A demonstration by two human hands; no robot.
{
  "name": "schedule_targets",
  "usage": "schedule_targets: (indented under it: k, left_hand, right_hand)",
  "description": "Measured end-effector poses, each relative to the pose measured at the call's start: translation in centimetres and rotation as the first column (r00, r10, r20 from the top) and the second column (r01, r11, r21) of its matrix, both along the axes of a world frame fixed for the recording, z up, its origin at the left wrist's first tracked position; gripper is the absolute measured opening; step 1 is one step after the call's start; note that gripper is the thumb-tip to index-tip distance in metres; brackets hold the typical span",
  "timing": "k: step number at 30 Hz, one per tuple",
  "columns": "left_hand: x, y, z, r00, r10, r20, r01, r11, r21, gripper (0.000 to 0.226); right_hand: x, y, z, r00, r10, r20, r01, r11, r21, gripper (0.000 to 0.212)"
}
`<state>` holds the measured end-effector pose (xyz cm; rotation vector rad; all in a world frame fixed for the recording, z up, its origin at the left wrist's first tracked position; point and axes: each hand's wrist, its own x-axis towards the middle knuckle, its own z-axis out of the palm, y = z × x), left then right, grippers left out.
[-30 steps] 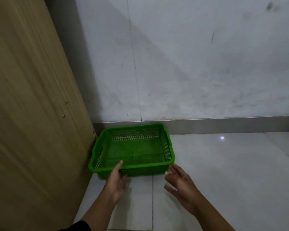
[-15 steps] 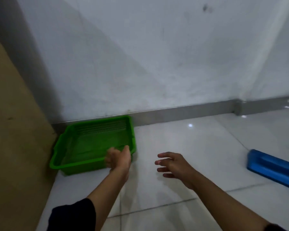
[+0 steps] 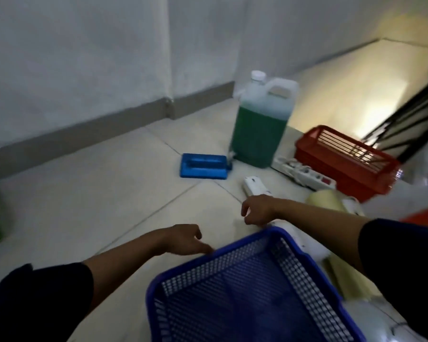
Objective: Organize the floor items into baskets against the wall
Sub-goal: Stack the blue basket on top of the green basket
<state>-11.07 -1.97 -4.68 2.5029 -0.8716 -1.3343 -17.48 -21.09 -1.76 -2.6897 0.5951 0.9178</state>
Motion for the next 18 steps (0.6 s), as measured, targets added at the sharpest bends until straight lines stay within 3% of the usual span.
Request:
schedule_targets:
  k: [2, 4, 7, 11, 15, 18]
  left_hand:
    - [-1.3, -1.0, -1.0, 0.97, -0.238, 0.053, 0.228, 0.963, 0.146, 0.069]
    - [-1.9, -1.2, -2.2, 0.907, -0.399, 0.134, 0.359, 0.9, 0.247, 0.052]
    - [-1.6, -1.4, -3.5, 0.857, -0.471, 0.208, 0.41, 0.869, 0.277, 0.038]
    - [0.2, -1.0, -4.1, 0.826, -0.409, 0.389, 0.335, 0.91, 0.245, 0.033]
    - [2.9, 0.6, -3.7, 0.755, -0.218, 0.618, 0.176, 0.976, 0.129, 0.035]
    - [4.7, 2.8, -2.9, 0.699, -0.052, 0.713, 0.005, 0.998, 0.068, 0.054]
  right_hand:
    - [-3.1, -2.4, -0.6, 0.996, 0.035, -0.082, -0.043, 0.994, -0.096, 0.041]
    - [-5.3, -3.9, -1.5, 0.989, 0.053, -0.138, -0.076, 0.982, -0.17, 0.045]
    - [-7.2, -5.4, -3.4, 0.982, -0.024, -0.188, 0.002, 0.993, -0.115, 0.053]
    - [-6.9, -5.6, -4.2, 0.974, -0.154, -0.165, 0.159, 0.987, 0.017, 0.066]
    - [-4.2, -4.6, -3.7, 0.973, -0.229, 0.032, 0.224, 0.968, 0.113, 0.054]
    - [-1.4, -3.6, -3.3, 0.902, -0.378, 0.206, 0.355, 0.924, 0.139, 0.051]
